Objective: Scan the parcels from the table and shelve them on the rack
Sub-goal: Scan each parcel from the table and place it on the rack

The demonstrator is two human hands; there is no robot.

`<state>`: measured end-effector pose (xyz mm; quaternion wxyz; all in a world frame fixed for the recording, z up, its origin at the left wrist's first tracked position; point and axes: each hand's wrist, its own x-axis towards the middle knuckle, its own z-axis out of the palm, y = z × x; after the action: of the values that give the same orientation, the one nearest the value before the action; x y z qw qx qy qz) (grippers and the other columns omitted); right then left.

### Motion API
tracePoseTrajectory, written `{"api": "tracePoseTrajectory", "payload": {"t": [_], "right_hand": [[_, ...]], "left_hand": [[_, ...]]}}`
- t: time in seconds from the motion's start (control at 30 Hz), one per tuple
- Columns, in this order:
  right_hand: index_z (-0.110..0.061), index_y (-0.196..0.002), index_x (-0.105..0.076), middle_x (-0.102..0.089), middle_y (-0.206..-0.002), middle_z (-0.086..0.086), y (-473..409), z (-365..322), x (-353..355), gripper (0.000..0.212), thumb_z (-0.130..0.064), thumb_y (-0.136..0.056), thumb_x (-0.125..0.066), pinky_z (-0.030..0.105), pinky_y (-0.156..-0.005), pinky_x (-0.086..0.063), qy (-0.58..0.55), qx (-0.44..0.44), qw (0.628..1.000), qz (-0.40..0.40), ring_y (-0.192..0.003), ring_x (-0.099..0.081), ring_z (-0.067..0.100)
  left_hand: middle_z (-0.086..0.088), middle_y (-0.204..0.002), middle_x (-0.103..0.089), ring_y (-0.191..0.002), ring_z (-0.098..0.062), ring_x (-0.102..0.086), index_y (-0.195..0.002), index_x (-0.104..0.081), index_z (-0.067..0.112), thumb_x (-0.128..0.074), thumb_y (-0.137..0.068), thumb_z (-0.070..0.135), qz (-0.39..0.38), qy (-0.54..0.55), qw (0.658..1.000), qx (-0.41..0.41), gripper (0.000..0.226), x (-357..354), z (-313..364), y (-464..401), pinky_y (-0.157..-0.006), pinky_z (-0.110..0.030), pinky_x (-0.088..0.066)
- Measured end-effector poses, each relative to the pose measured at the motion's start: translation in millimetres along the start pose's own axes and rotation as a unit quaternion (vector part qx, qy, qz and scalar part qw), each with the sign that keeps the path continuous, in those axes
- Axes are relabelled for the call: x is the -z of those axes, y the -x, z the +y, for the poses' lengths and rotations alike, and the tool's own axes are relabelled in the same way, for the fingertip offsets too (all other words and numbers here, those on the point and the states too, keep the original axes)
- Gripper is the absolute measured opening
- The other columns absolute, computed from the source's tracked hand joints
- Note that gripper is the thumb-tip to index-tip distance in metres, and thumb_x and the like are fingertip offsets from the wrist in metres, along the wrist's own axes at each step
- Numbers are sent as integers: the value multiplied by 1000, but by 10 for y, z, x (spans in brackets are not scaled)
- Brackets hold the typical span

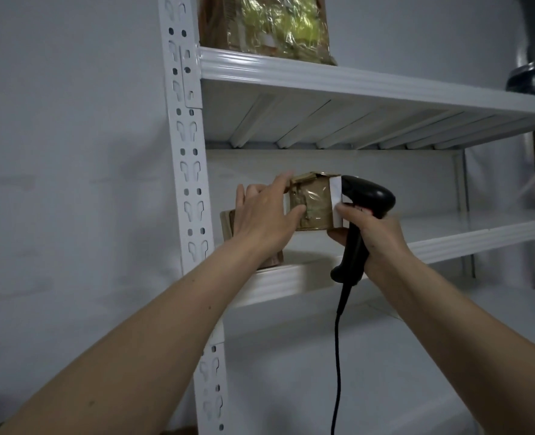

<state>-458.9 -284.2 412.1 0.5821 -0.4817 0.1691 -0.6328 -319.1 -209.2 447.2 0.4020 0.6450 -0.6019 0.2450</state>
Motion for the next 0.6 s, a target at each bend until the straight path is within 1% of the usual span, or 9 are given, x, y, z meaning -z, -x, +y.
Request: {"api": "tracePoseTrajectory", "payload": {"t": [0.07, 0.13, 0.27, 0.33, 0.4, 0.47, 0.5, 0.57, 0.6], "right_hand": [[-7, -99, -63, -70, -93, 9, -82, 88, 41, 17, -8, -84, -71, 43, -88, -57, 5, -23, 1000, 6, -81, -72, 25], [-5, -100, -63, -70, -94, 11, -159, 182, 80, 19, -9, -84, -72, 43, -88, -57, 9, -45, 999, 8, -80, -72, 27], [-3, -97, -63, -70, -92, 14, -305, 353, 137, 18, -9, -83, -73, 47, -88, -56, 25, -85, 996, 3, -79, -71, 30], [-2, -92, -64, -71, -90, 15, -364, 417, 142, 16, -8, -81, -74, 51, -87, -55, 43, -90, 995, -4, -81, -71, 34], [-1, -90, -65, -70, -87, 16, -417, 469, 125, 16, -3, -77, -74, 53, -86, -56, 61, -89, 994, -12, -85, -71, 37], [-2, -85, -64, -67, -86, 17, -450, 497, 99, 15, 1, -74, -73, 51, -84, -57, 92, -85, 992, -23, -87, -70, 37], [-3, -83, -64, -66, -85, 17, -465, 501, 93, 15, 3, -72, -73, 47, -82, -58, 108, -85, 990, -22, -84, -69, 35], [-3, -80, -61, -63, -82, 16, -489, 489, 93, 18, 8, -70, -71, 36, -68, -58, 136, -86, 987, -19, -72, -65, 29], [-3, -82, -61, -63, -81, 15, -497, 483, 98, 19, 8, -70, -71, 34, -61, -54, 149, -85, 985, -20, -67, -63, 27]], "left_hand": [[1, -136, -54, -135, -22, -32, -146, -34, 31, -49, -97, 43, -12, -42, 999, -7, 53, -44, 4, -49, -120, -47, -3], [2, -135, -55, -136, -22, -32, -142, -41, 30, -47, -98, 44, -21, -68, 997, -2, 46, -99, -5, -76, -120, -50, -1], [6, -137, -53, -136, -21, -31, -138, -49, 31, -42, -101, 42, -46, -138, 989, 12, 39, -209, -55, -109, -118, -57, -3], [5, -139, -48, -134, -20, -31, -133, -55, 33, -44, -100, 43, -39, -170, 985, 7, 37, -249, -90, -138, -118, -54, -8], [1, -145, -39, -135, -22, -29, -131, -58, 33, -47, -98, 42, -36, -185, 982, 2, 36, -280, -103, -163, -115, -44, -16], [-3, -150, -35, -136, -24, -29, -134, -55, 33, -49, -98, 40, -49, -210, 976, -6, 38, -316, -106, -183, -112, -38, -20], [-3, -149, -39, -135, -24, -32, -135, -54, 33, -49, -98, 39, -54, -218, 974, -11, 38, -332, -112, -195, -111, -36, -21], [0, -142, -49, -130, -23, -39, -133, -56, 34, -51, -98, 37, -46, -214, 976, -18, 36, -351, -133, -225, -107, -35, -26], [2, -138, -53, -127, -22, -41, -131, -58, 34, -53, -97, 36, -37, -210, 977, -21, 34, -358, -145, -236, -105, -35, -28]]}}
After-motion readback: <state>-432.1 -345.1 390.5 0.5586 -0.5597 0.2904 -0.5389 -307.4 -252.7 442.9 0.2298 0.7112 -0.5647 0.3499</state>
